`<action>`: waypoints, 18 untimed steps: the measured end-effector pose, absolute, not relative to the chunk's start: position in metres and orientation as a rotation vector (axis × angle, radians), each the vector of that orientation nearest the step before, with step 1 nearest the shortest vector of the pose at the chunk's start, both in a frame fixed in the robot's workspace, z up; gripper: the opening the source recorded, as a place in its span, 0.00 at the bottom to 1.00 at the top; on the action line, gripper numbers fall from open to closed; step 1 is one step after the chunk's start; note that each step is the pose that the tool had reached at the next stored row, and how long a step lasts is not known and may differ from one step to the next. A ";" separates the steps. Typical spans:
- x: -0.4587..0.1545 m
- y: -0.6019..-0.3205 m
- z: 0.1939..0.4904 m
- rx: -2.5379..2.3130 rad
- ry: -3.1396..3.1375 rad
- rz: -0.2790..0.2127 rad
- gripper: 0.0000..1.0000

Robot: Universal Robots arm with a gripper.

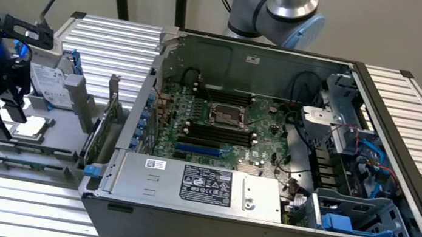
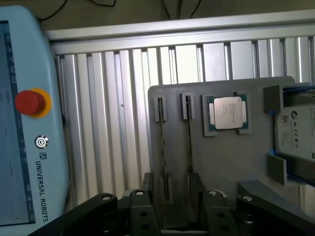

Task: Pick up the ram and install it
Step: 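Pick up the ram and move it above insertion slot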

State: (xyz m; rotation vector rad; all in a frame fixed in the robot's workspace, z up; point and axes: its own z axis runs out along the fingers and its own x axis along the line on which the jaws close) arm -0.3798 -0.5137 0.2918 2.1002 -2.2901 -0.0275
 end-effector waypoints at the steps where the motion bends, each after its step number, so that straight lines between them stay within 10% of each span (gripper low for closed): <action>1: -0.380 -0.514 0.290 2.100 -2.290 -0.027 0.42; 18: -0.380 -0.526 0.259 2.131 -2.273 -0.042 0.42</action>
